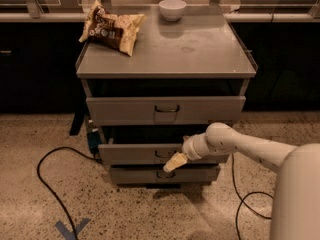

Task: Open middle drawer

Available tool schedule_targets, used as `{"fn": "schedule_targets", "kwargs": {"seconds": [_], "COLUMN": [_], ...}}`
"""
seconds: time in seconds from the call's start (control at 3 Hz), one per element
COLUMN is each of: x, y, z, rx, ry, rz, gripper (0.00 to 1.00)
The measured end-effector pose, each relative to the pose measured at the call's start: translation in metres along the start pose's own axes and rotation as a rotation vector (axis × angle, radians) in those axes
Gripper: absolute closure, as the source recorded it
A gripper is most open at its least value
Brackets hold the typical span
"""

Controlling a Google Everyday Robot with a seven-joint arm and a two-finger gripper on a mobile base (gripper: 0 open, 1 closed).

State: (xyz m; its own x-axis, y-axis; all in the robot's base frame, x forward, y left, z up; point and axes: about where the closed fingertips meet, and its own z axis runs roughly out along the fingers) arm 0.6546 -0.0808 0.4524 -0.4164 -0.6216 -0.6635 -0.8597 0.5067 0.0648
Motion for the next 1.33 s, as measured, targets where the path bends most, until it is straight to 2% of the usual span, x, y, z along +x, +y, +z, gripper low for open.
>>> {"fn": "schedule_targets", "kwargs": {"seconds": [0.33,1.33], "x": [0.021,0.024], "y": [-0.031,-0.029], "z": [0.03,0.018], "rx": [0.01,0.0], "ry": [0.053,0.072], "rz": [0.041,0.067], "gripper": [0.0,0.0]}}
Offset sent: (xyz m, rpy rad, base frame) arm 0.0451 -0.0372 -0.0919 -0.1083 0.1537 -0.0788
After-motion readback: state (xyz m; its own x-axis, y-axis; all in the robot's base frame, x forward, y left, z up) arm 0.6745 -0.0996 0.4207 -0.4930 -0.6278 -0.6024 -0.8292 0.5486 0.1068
